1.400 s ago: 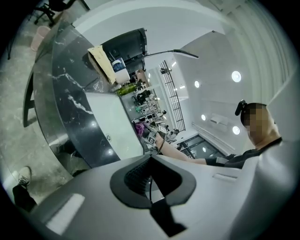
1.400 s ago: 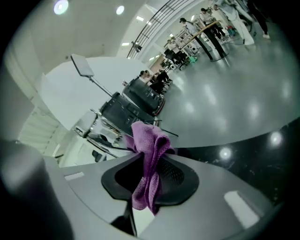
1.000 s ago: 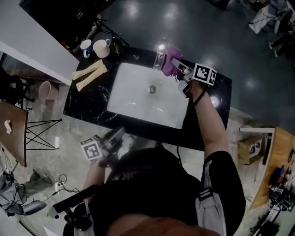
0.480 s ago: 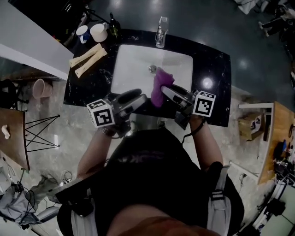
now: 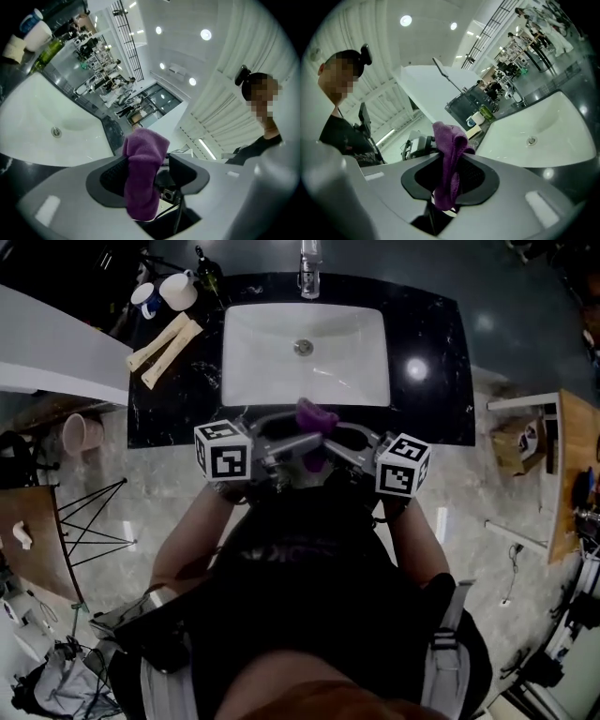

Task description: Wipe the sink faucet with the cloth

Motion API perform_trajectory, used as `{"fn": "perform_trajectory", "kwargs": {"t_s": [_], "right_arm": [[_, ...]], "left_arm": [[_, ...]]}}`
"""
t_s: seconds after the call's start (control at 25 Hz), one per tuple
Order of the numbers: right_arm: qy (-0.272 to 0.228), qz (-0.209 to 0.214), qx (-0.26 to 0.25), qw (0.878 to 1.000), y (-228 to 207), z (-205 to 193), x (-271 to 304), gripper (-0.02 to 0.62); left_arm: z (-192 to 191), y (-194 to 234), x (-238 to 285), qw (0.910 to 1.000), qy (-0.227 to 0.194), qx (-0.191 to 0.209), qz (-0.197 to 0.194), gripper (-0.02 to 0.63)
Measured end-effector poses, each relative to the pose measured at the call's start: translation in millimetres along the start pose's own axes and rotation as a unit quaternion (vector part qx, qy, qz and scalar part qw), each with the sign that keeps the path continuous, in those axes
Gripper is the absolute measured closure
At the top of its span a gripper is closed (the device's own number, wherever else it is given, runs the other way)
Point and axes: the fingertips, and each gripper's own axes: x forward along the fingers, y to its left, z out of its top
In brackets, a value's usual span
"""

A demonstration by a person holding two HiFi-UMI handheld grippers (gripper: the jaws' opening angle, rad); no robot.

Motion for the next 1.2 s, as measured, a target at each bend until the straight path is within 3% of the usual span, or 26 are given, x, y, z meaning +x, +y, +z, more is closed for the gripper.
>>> {"fn": "perform_trajectory", "kwargs": {"t_s": [0.08,0.24,0.32,0.4,0.52,0.6,0.64,0.88,1.2], "right_arm": [[0.001,-0.004,-0.013,1.000,7,-8,-1,0.491],[-0.018,-0.007,0.007,1.000,13,-15,-12,0.488],[-0.021,-0.009,0.012,1.000,14,-18,-21,0.485],[-0.026,-0.005,0.012,1.000,16,-16,-32,0.439],[-0.045,-0.007,0.016,0.999,14,-8,-59,0.439],[-0.059,-0.015,0.025,0.998,11,-8,-84,0.488],[-0.065,-0.020,0.029,0.997,9,-8,-96,0.577],[-0.101,-0.031,0.036,0.994,-3,-9,-144,0.583],[-0.159,-0.086,0.086,0.980,-38,-12,-181,0.583]], "left_arm": [[-6,-5,0,0.9997,0.009,-0.009,-0.021,0.342],[-14,-8,4,0.9997,0.011,-0.007,-0.019,0.437],[-16,-11,9,0.9999,0.006,0.008,-0.005,0.454],[-12,-13,12,0.9998,-0.020,0.008,0.007,0.483],[3,-15,10,0.9973,-0.068,-0.004,0.027,0.489],[16,-13,4,0.9940,-0.097,0.002,0.051,0.491],[25,-11,0,0.9918,-0.110,0.007,0.064,0.491],[96,16,-28,0.9740,-0.159,0.049,0.154,0.490],[233,50,-40,0.9543,-0.200,0.087,0.204,0.489]]}}
